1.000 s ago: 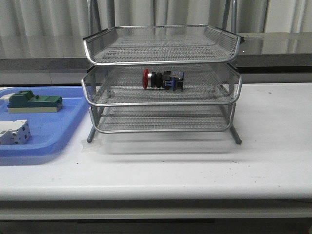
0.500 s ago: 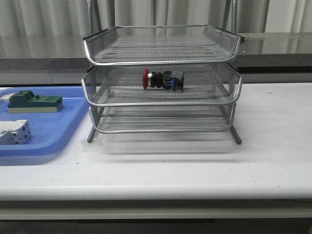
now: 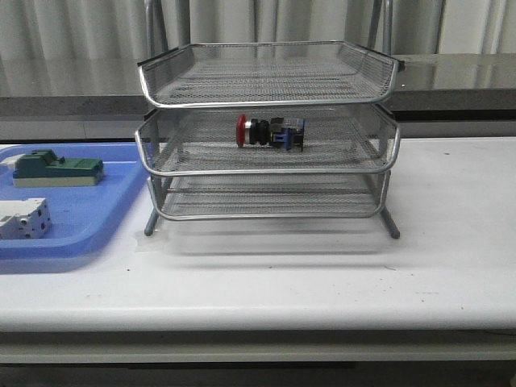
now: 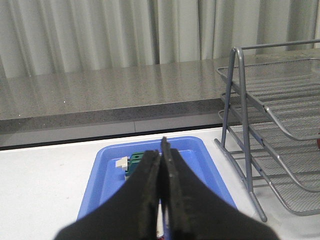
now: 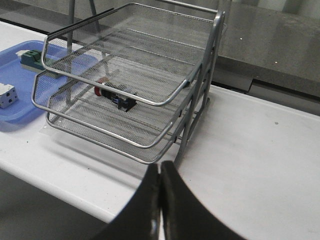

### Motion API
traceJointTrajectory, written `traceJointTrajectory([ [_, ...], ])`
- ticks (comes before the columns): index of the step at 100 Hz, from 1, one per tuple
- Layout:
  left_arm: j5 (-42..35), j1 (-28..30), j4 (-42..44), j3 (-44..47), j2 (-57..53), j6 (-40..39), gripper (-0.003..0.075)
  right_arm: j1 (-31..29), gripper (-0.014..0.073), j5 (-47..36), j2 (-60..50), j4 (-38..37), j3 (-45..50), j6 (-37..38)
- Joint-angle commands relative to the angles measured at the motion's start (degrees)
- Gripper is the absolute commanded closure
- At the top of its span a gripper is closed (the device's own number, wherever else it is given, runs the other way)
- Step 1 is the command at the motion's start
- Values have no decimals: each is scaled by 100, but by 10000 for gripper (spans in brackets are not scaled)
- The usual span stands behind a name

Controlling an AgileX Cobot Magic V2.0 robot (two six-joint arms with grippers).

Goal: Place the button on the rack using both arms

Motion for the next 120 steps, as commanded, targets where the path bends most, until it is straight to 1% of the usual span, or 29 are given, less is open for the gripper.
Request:
traceJointTrajectory([
  [1, -394, 13, -75, -155, 45, -67, 740, -45, 654, -312, 46, 125, -131, 10],
  [19, -394, 13, -75, -155, 45, -67, 740, 40, 654, -417, -14, 23, -126, 23],
  [25, -394, 13, -75, -155, 45, -67, 740, 121, 654, -436, -81, -184, -114, 104],
  [32, -394, 13, -75, -155, 45, -67, 740, 213, 654, -490, -194, -514, -55, 391],
  [39, -394, 13, -75, -155, 45, -67, 740, 293, 654, -660, -314, -946, 87, 858],
  [51, -394, 13, -75, -155, 45, -67, 740, 376, 654, -1115, -582, -1720, 453, 1938],
  [72, -394, 13, -75, -155, 45, -67, 740, 490, 654, -2271, -1163, -2989, 1356, 3627],
  [89, -394, 13, -75, -155, 45, -67, 740, 490, 654, -3015, -1657, -3766, 2072, 4615],
  [98, -394, 13, -75, -155, 45, -67, 740, 490, 654, -3213, -1904, -3898, 2391, 4833],
  [120, -394, 13, -75, -155, 45, -67, 740, 490, 654, -3546, -2276, -3898, 3001, 4841],
])
